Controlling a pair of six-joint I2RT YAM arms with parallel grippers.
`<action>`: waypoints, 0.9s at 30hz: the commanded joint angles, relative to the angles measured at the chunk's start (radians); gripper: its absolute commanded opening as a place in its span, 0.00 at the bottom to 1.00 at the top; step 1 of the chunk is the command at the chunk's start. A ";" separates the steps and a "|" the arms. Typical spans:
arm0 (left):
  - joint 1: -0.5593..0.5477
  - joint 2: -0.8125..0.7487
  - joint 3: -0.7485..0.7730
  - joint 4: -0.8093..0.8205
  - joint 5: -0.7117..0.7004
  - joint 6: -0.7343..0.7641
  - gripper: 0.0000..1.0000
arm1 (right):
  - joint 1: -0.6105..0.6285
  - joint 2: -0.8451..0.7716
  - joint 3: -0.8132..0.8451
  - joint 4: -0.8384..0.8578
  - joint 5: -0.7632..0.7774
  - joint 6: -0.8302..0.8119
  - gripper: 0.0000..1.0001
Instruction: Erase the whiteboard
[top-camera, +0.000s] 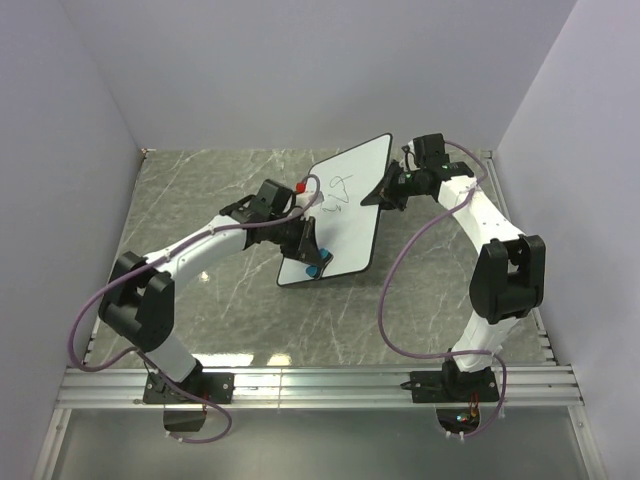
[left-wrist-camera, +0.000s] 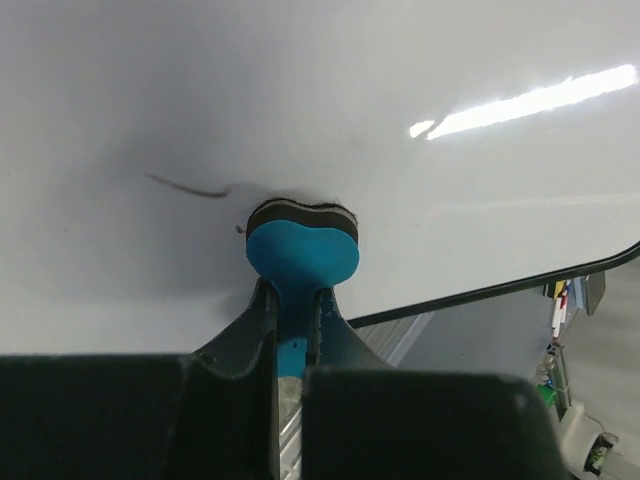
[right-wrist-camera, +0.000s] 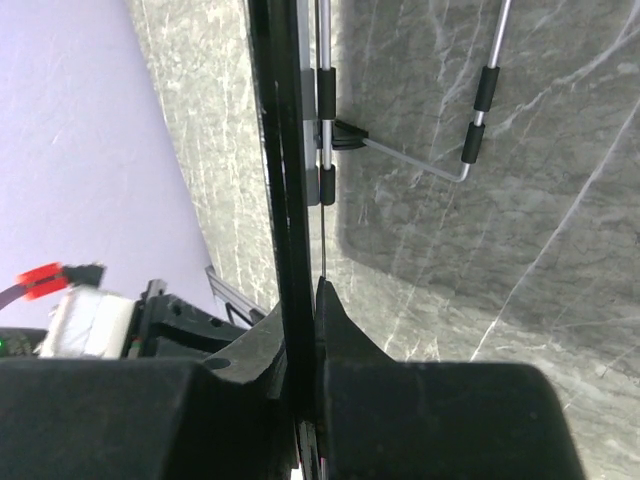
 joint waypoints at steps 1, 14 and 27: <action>-0.009 0.004 -0.062 -0.006 -0.001 -0.021 0.00 | -0.022 -0.012 0.030 0.010 0.090 0.004 0.00; 0.152 0.413 0.349 -0.080 -0.110 -0.055 0.00 | -0.022 -0.100 -0.106 0.047 0.064 -0.007 0.00; 0.011 0.630 0.977 -0.297 -0.038 -0.069 0.00 | -0.022 -0.118 -0.148 0.055 0.064 -0.007 0.00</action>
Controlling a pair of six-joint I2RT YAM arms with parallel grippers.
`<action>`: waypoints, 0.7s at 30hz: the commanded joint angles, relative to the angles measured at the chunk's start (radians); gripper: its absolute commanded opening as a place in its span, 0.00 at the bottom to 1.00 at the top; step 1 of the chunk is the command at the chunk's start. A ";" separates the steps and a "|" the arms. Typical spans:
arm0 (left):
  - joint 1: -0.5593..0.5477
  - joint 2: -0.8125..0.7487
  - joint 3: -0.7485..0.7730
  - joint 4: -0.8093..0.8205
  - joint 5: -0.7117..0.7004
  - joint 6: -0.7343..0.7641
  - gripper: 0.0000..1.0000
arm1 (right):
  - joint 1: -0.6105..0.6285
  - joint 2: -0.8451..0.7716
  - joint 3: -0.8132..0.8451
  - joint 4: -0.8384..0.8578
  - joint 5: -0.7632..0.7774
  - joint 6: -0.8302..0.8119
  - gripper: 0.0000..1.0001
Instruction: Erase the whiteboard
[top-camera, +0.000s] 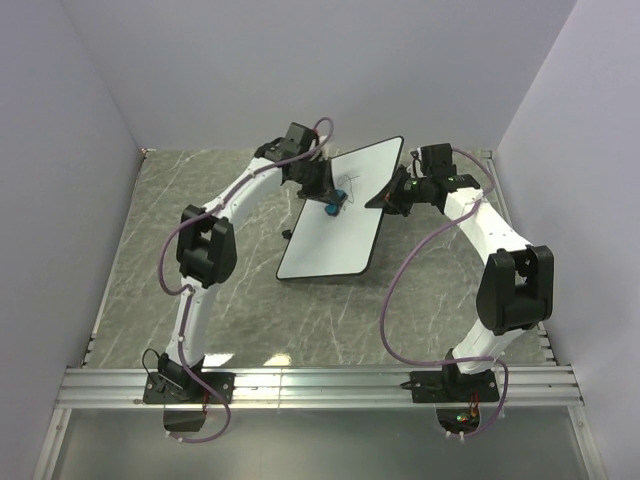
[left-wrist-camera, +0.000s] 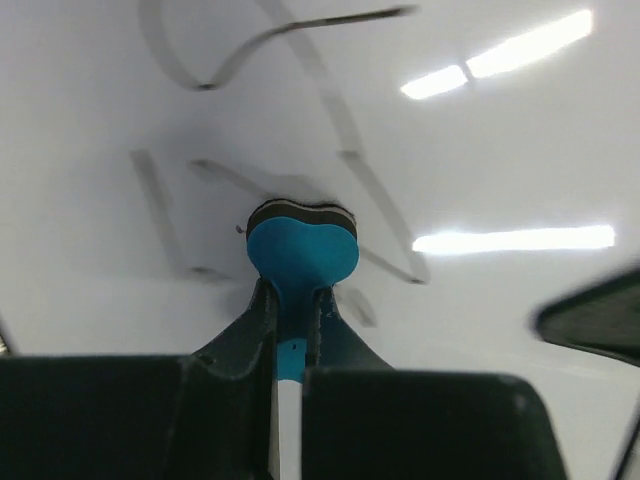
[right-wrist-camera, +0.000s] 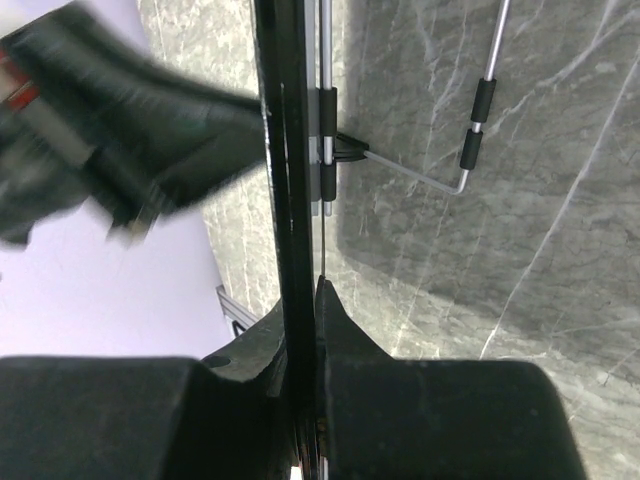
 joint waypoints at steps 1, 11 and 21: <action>-0.108 -0.025 0.064 -0.018 0.095 -0.025 0.00 | -0.004 -0.029 0.000 -0.071 0.054 -0.052 0.00; -0.084 0.021 0.098 -0.010 0.023 -0.085 0.00 | -0.002 -0.001 0.030 -0.085 0.050 -0.055 0.00; 0.068 0.230 0.101 -0.143 -0.205 -0.019 0.00 | -0.002 -0.015 0.017 -0.114 0.053 -0.076 0.00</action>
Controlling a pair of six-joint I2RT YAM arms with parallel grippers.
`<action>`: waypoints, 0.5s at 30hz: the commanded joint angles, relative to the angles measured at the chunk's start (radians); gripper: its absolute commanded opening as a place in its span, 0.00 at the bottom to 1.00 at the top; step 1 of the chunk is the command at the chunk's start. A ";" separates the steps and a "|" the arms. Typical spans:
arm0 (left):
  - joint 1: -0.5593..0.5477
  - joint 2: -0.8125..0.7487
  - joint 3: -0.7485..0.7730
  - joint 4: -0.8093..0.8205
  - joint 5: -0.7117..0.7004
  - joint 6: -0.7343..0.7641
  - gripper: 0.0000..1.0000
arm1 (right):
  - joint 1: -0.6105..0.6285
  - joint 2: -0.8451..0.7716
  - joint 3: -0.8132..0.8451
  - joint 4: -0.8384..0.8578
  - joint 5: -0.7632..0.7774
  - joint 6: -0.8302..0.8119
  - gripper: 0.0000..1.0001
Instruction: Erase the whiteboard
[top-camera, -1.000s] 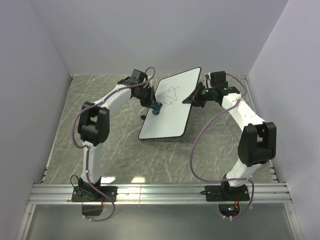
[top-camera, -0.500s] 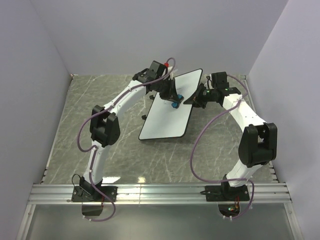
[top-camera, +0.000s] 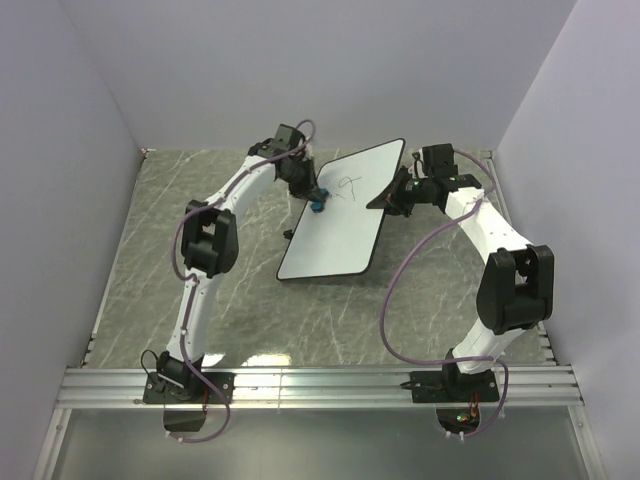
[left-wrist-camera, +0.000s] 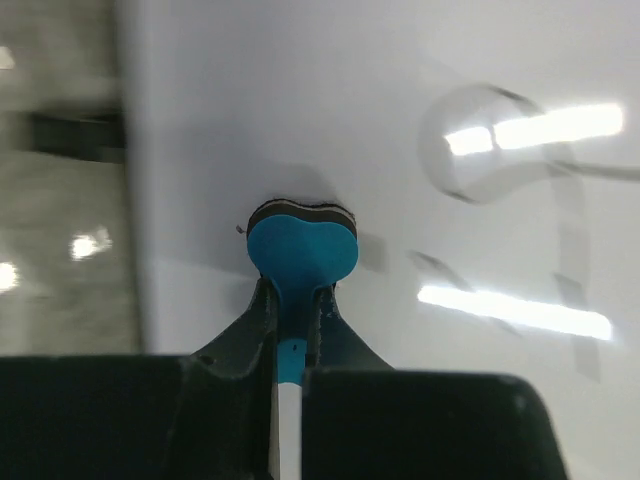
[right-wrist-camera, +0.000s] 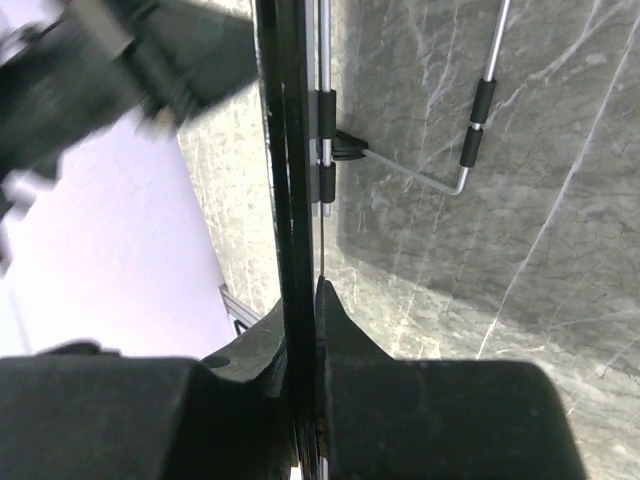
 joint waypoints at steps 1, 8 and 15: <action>0.012 0.109 -0.008 -0.115 -0.142 0.063 0.00 | 0.005 -0.017 0.015 -0.097 0.060 -0.079 0.00; -0.005 0.010 -0.085 0.008 -0.025 0.080 0.00 | 0.004 0.002 0.023 -0.097 0.054 -0.084 0.00; -0.095 -0.037 0.073 0.102 0.108 0.101 0.00 | 0.010 0.022 0.031 -0.136 0.046 -0.121 0.00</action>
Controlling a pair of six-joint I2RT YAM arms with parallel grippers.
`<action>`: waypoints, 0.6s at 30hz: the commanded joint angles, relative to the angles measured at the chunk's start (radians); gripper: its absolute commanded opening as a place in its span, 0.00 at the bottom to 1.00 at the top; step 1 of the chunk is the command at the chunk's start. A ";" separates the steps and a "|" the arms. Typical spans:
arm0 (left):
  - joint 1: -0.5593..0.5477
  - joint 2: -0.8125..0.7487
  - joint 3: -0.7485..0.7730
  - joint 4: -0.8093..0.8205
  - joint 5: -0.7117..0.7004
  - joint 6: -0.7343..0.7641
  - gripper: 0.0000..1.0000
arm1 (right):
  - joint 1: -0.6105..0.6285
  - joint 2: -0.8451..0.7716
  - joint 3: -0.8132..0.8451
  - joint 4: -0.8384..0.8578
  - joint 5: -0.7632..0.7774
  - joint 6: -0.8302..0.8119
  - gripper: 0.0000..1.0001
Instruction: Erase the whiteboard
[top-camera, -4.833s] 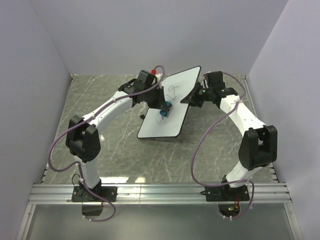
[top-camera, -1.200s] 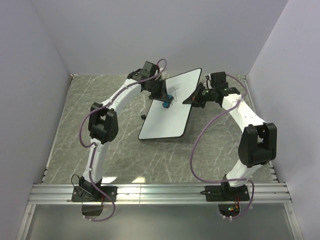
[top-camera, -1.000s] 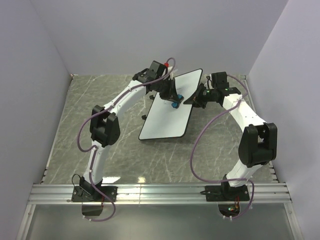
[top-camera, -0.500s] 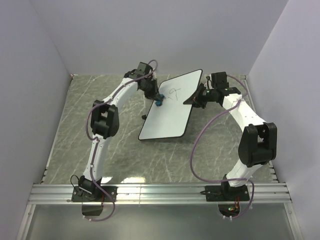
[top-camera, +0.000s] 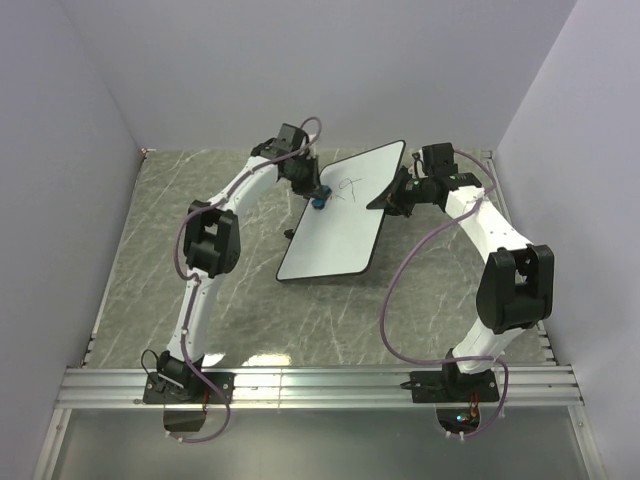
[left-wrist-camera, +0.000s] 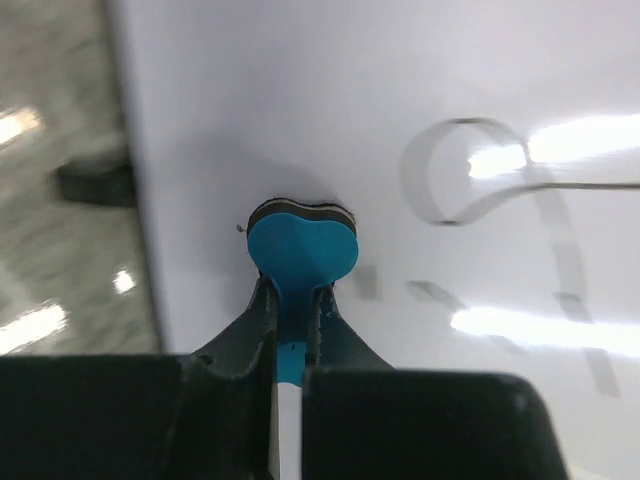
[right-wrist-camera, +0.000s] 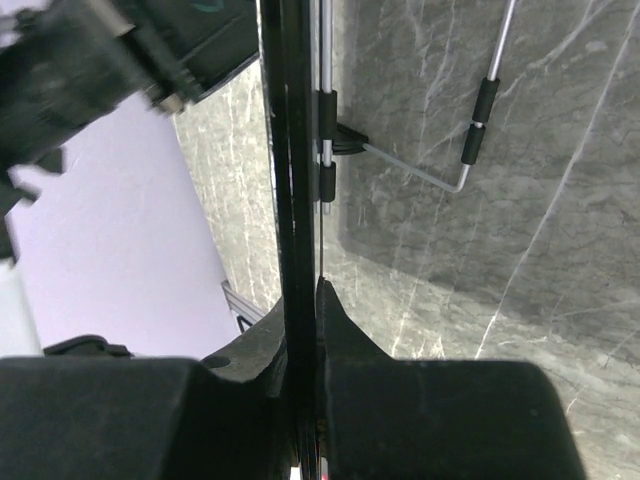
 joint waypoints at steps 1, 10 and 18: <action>-0.130 -0.067 0.104 0.087 0.160 0.008 0.00 | 0.010 0.017 0.015 -0.112 0.051 -0.128 0.00; -0.182 -0.110 0.132 0.110 0.284 -0.006 0.00 | 0.011 0.020 0.001 -0.149 0.067 -0.160 0.00; -0.094 -0.011 0.147 0.024 0.200 -0.030 0.00 | 0.010 0.042 0.038 -0.173 0.067 -0.168 0.00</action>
